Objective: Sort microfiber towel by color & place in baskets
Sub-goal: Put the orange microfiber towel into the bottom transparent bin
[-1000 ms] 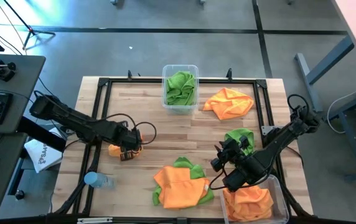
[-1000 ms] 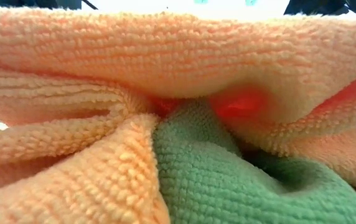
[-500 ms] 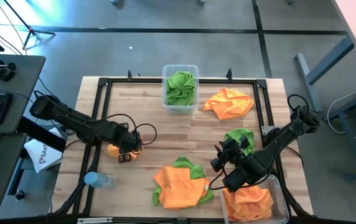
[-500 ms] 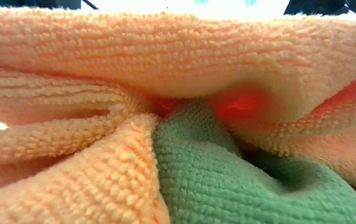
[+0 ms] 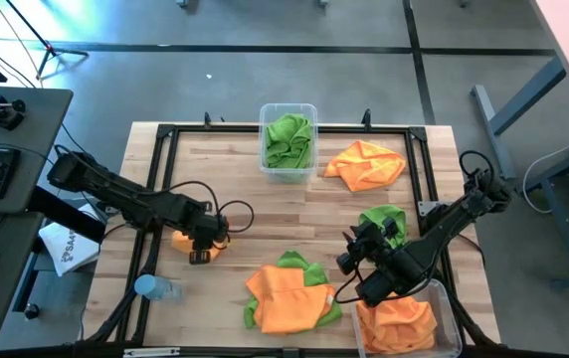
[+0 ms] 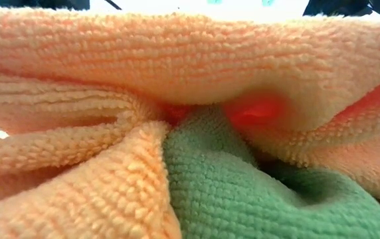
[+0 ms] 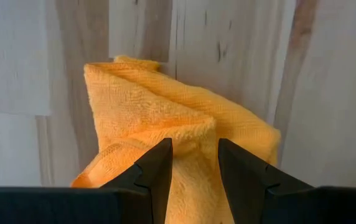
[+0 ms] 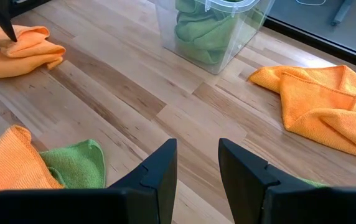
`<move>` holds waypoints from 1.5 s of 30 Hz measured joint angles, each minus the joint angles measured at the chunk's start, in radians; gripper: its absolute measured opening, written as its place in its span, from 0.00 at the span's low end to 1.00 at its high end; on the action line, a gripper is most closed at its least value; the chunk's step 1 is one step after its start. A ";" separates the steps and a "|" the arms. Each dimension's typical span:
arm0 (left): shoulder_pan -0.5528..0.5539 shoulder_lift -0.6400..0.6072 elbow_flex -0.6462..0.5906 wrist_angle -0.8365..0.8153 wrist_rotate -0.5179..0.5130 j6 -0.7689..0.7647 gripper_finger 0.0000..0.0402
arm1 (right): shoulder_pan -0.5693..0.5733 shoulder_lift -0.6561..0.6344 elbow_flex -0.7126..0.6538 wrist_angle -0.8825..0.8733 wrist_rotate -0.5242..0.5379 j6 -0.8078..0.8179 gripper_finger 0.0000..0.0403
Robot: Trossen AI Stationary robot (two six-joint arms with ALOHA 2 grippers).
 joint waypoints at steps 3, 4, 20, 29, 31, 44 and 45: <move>0.000 0.007 -0.013 0.006 -0.022 -0.001 0.30 | 0.000 0.000 0.000 0.004 0.000 0.000 0.28; 0.000 0.008 -0.027 0.006 -0.023 -0.009 0.30 | 0.000 0.000 0.000 0.009 0.000 0.000 0.28; 0.005 0.008 -0.066 -0.044 0.044 -0.038 0.03 | 0.000 0.000 0.000 0.030 0.005 -0.023 0.28; 0.023 -0.057 0.251 -0.438 -0.214 -0.011 0.01 | 0.000 0.000 0.000 0.038 0.008 -0.023 0.28; 0.023 -0.095 0.333 -0.500 -0.272 -0.011 0.01 | 0.000 0.000 0.000 0.042 0.008 -0.023 0.28; 0.023 -0.421 0.590 -0.388 -0.613 -0.036 0.00 | -0.001 0.000 0.000 0.054 0.051 -0.023 0.28; 0.023 -0.438 0.590 -0.369 -0.616 -0.024 0.00 | -0.002 0.000 0.000 0.059 0.067 -0.024 0.28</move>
